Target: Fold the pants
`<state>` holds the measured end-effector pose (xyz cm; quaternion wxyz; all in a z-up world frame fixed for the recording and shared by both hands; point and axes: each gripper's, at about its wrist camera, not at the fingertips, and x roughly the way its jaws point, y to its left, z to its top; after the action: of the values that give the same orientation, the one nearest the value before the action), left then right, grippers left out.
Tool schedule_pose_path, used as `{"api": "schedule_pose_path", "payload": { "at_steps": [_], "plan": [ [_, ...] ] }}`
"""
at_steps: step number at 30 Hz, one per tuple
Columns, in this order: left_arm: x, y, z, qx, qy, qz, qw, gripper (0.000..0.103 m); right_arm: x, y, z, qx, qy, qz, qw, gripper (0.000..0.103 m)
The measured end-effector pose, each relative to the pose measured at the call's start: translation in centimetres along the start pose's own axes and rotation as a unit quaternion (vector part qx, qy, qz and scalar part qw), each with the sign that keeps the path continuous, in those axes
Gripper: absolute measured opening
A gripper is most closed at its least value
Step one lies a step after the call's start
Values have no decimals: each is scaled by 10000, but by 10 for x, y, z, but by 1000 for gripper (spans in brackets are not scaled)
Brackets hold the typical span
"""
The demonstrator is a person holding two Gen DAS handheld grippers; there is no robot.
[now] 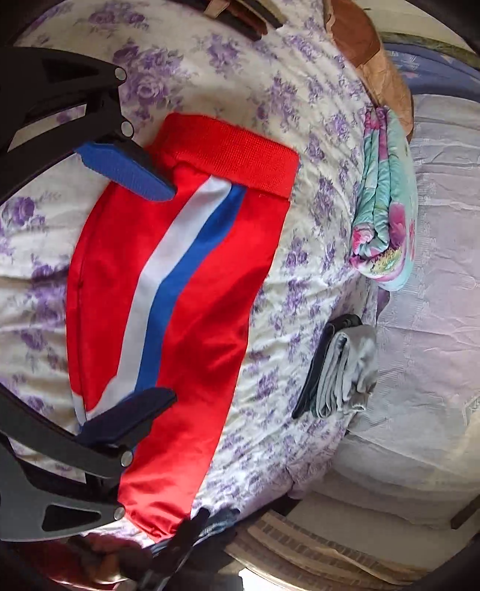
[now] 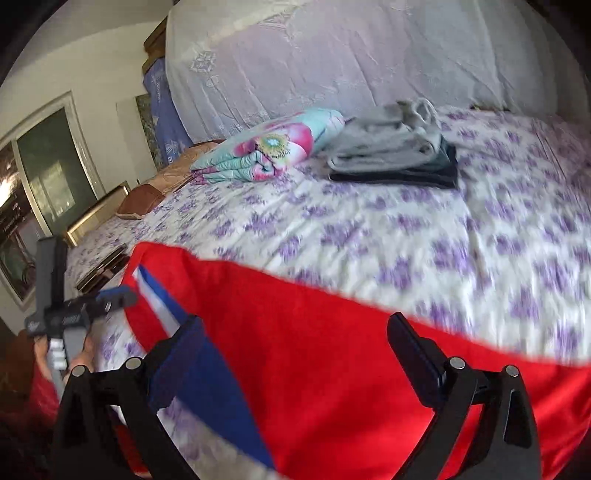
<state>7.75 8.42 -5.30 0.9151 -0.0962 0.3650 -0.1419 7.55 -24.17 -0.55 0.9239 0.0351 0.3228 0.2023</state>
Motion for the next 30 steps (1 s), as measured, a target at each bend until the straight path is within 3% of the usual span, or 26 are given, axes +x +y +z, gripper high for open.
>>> {"api": "schedule_pose_path", "payload": {
  "at_steps": [2,4,7,9,12,15,19,22,24,27,30],
  "plan": [
    [12,-11,-6,225,110,181,9995,98,26,9,24,-298,96,-206,9993,99],
    [28,-24,-16,604,143,638,9960,98,58,14,43,-458,317,-245,9981,99],
    [38,-42,-36,1317,-64,1294,9828,98,105,20,59,-620,676,-359,9951,99],
    [38,-44,-42,1435,-191,1350,9802,98,134,19,67,-728,814,-631,9920,99],
    [35,-31,-37,1210,-172,960,9879,98,162,19,63,-858,1155,-658,9874,99],
    [34,-28,-35,1124,-197,828,9900,98,166,37,38,-1245,1606,-194,9789,95],
    [36,-31,-37,1158,-232,928,9887,98,133,60,20,-1469,1587,488,9751,95],
    [37,-31,-35,1133,-225,926,9890,98,129,71,19,-1301,1877,1307,9648,96],
    [37,-31,-36,1145,-229,937,9887,98,134,76,21,-1197,1932,1477,9626,97],
    [37,-31,-36,1145,-232,939,9887,98,146,65,31,-354,2011,2059,9570,97],
    [37,-31,-36,1154,-240,942,9886,98,159,43,39,708,2251,2810,9302,97]
  ]
}}
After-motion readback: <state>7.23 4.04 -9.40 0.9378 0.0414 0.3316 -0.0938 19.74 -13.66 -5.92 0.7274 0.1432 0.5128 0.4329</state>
